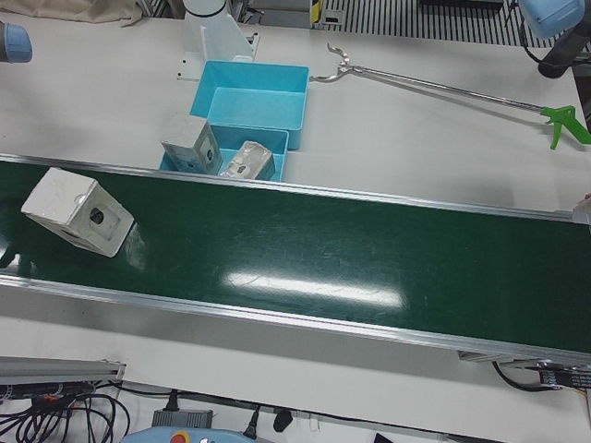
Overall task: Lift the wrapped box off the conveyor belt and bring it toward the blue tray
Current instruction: 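Close the right hand fingers around the white wrapped box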
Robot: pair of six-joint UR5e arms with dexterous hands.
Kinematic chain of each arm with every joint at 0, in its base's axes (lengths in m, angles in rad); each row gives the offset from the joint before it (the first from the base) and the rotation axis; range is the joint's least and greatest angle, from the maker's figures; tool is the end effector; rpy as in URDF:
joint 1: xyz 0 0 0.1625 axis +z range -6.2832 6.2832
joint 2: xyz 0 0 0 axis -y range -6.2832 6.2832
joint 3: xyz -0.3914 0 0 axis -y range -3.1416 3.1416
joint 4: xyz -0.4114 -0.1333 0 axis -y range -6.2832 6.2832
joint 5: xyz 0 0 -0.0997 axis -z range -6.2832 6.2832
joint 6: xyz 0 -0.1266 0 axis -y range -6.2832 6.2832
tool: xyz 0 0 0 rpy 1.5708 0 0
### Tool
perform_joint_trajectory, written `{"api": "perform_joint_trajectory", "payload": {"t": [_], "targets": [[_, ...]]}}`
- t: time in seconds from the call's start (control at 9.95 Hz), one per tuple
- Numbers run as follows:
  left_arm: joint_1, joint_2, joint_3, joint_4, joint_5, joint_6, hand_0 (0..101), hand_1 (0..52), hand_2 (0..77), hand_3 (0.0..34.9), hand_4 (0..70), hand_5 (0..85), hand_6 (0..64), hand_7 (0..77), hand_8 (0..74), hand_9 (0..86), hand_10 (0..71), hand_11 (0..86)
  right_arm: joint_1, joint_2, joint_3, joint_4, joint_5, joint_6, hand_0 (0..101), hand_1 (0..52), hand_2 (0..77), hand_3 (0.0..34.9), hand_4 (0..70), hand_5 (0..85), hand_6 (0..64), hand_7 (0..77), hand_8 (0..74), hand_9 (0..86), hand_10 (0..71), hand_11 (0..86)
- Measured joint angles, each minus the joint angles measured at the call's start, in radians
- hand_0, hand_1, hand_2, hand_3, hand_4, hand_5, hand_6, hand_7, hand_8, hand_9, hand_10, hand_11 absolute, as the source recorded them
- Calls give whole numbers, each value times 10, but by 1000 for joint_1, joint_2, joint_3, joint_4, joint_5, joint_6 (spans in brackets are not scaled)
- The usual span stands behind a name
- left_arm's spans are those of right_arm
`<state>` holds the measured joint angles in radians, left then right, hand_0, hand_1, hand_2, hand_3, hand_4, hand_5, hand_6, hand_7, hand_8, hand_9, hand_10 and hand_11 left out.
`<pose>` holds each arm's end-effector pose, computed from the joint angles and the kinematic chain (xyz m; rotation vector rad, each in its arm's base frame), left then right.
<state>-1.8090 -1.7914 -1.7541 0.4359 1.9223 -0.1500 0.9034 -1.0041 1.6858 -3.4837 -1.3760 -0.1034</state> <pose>-0.2239 -0.5420 0.4862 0.2961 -2.1440 2.2298 -0.2969 -0.6317 0.2861 -0.4968 -2.2968 1.6226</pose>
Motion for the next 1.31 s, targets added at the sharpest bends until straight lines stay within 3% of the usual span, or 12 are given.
{"api": "perform_joint_trajectory", "payload": {"t": [0.5,1.31], "targets": [[0,0,0,0,0,0,0,0,5,0,0,11,5,0,0,0,0,0,-1,35,-32,0,-1,-19,486,158,207,241,125,387,38,267,0,60,0,16],[0,0,0,0,0,0,0,0,5,0,0,11,0,5,0,0,5,0,-16,36,-35,-6,-1,-46,485,158,207,248,125,387,38,267,0,60,0,16]]}}
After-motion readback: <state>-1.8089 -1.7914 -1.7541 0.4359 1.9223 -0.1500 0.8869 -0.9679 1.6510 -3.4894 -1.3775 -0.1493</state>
